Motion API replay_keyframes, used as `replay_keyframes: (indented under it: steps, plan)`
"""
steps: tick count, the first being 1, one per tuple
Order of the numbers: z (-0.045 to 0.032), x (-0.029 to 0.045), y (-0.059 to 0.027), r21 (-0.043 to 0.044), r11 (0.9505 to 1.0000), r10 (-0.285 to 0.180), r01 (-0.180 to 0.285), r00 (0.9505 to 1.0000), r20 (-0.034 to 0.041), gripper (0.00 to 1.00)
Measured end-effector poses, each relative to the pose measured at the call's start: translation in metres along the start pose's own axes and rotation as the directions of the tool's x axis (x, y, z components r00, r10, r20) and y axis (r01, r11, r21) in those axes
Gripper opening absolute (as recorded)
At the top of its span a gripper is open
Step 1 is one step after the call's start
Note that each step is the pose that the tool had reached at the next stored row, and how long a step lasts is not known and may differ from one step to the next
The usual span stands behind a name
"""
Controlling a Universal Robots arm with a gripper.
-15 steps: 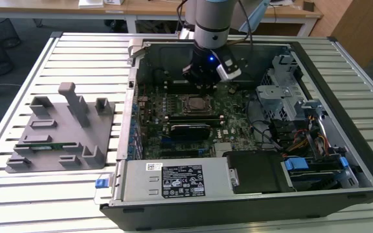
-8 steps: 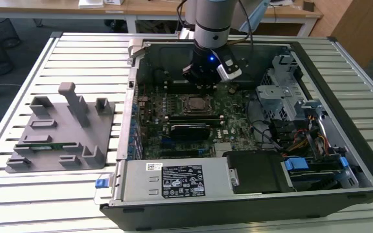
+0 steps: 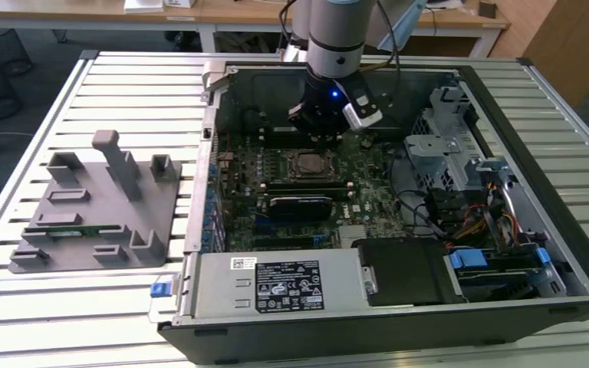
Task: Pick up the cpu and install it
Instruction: 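Install the first cpu locking lever, then install the second cpu locking lever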
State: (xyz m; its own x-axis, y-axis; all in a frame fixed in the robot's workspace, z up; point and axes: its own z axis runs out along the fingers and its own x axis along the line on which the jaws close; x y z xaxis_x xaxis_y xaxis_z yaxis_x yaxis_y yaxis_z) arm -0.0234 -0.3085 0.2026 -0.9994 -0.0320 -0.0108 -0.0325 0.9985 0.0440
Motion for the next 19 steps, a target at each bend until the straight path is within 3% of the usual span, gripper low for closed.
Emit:
replay_keyframes:
  steps: [7,19]
  plan:
    - [-0.0001,0.0001,-0.0038,-0.0001,1.0000,0.000,0.000,1.0000,0.0001,0.11]
    - [-0.0008,0.0006,-0.0195,-0.0003,1.0000,0.000,0.000,1.0000,0.0001,0.11]
